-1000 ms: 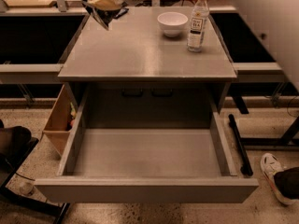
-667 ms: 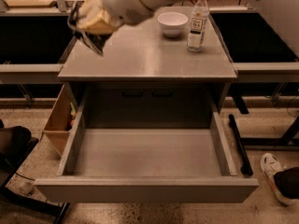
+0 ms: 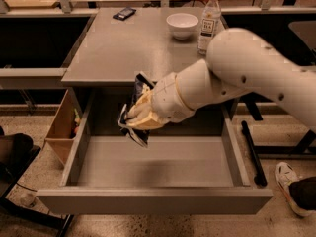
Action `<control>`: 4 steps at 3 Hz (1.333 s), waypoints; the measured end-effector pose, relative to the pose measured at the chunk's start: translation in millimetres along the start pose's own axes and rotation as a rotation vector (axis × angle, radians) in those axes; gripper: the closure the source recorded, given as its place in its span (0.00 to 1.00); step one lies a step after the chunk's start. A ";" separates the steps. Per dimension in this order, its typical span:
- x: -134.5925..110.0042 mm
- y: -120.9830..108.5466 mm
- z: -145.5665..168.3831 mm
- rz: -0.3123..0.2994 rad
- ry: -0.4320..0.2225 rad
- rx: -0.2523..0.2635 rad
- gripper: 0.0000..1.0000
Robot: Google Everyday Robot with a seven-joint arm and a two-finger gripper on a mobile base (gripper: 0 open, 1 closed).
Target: Place blue chip bag into top drawer
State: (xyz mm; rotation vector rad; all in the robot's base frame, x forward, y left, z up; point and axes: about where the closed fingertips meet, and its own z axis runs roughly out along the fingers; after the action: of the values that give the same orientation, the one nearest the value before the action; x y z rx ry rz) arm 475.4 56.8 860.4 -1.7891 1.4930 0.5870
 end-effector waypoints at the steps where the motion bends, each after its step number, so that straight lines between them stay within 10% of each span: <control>1: 53.1 -3.8 34.2 0.026 -0.039 -0.024 1.00; 2: 93.0 -24.5 56.1 0.047 -0.061 -0.017 1.00; 4: 97.9 -24.3 60.2 0.056 -0.068 -0.024 0.51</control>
Offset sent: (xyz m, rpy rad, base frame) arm 0.0932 -0.0284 -0.1428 0.0944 0.0624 -0.0293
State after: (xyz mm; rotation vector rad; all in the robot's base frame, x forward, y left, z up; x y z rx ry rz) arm 527.1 41.9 755.9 -1.7324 1.4998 0.6896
